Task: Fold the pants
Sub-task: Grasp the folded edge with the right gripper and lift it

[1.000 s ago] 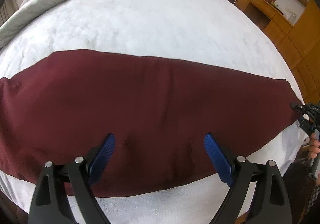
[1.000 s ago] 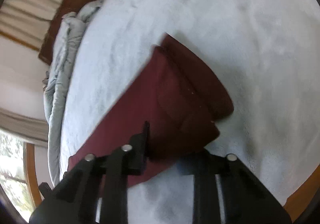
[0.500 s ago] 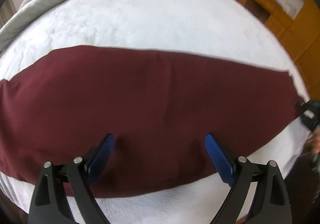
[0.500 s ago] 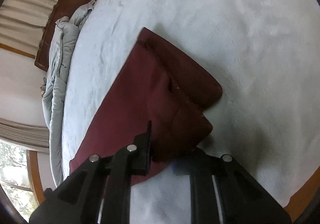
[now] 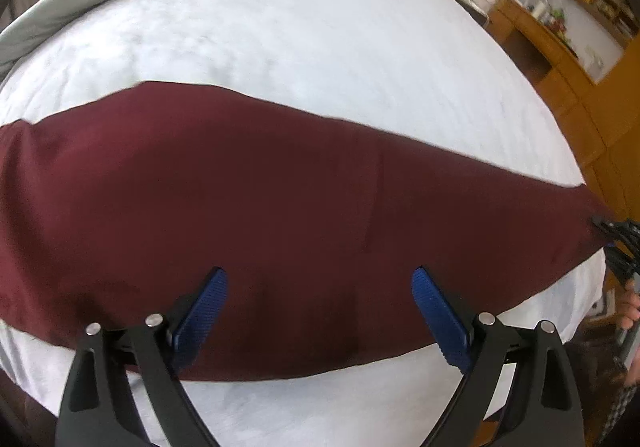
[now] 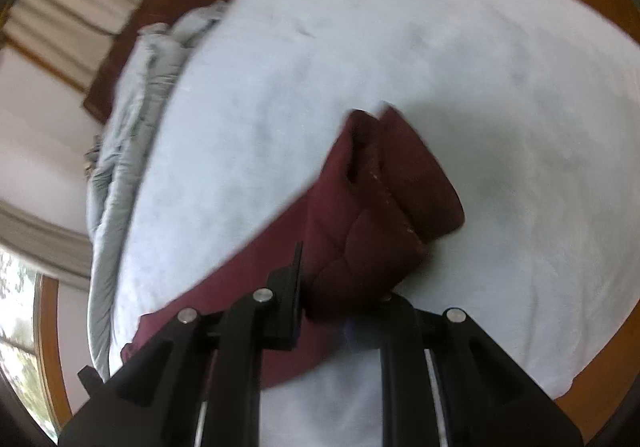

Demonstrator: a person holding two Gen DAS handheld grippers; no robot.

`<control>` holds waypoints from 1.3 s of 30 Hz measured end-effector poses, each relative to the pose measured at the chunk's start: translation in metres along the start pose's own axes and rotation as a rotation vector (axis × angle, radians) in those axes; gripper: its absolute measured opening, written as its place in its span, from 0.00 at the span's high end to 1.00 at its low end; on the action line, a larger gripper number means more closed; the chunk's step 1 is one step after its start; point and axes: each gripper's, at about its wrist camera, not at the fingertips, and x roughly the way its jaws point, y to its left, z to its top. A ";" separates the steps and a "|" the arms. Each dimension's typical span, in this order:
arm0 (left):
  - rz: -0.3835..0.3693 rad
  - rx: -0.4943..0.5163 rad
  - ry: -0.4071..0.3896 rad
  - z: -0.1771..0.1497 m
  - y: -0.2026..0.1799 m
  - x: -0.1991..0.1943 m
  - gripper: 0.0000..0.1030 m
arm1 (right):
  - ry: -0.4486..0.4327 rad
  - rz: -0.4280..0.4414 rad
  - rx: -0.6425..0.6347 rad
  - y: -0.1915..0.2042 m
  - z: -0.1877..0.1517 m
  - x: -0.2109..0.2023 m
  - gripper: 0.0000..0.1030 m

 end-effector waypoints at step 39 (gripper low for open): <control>-0.111 -0.281 -0.028 -0.012 0.110 -0.042 0.09 | 0.445 0.108 -0.577 0.256 -0.186 0.139 0.55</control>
